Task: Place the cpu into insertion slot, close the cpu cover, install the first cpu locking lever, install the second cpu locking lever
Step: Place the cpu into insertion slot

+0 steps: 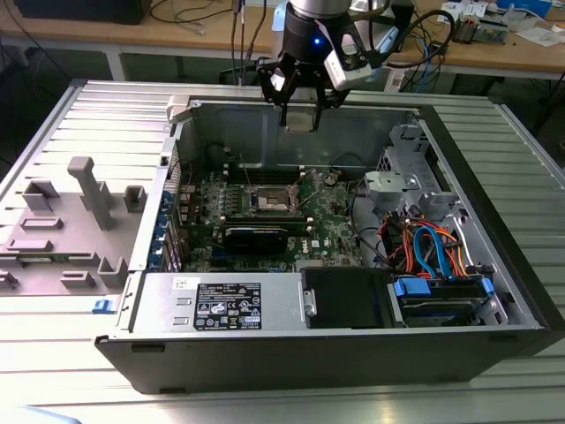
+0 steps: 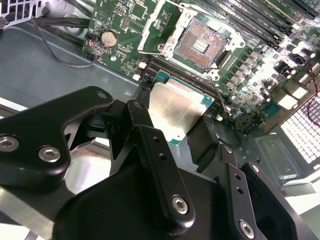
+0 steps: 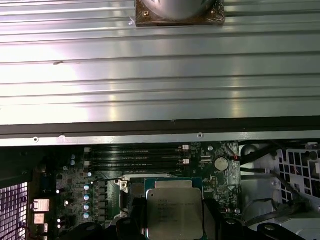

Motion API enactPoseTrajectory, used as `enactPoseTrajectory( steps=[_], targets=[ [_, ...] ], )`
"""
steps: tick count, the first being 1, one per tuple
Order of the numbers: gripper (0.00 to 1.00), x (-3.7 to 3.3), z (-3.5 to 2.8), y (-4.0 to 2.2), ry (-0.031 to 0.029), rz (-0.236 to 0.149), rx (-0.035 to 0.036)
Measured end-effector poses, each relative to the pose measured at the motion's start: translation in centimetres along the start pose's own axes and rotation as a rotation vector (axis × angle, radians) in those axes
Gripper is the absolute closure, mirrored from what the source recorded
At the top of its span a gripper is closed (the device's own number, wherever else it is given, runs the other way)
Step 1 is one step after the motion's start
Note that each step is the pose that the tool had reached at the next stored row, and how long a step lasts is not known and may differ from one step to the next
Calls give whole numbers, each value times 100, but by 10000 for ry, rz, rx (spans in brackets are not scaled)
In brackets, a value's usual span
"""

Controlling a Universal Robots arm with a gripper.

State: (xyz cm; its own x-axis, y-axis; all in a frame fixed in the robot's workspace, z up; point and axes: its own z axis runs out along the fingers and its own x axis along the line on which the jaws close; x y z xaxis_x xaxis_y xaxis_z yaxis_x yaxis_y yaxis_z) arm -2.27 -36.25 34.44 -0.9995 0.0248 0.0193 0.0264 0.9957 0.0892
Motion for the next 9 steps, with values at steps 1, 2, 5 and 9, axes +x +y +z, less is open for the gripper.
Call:
enactPoseTrajectory(
  steps=[1,2,5,9],
  targets=[
    [45,0,2,-1,0,0,-1],
    [45,0,4,-3,0,0,0],
    [45,1,10,-10,0,0,3],
    [45,4,16,-18,0,0,10]
  ],
)
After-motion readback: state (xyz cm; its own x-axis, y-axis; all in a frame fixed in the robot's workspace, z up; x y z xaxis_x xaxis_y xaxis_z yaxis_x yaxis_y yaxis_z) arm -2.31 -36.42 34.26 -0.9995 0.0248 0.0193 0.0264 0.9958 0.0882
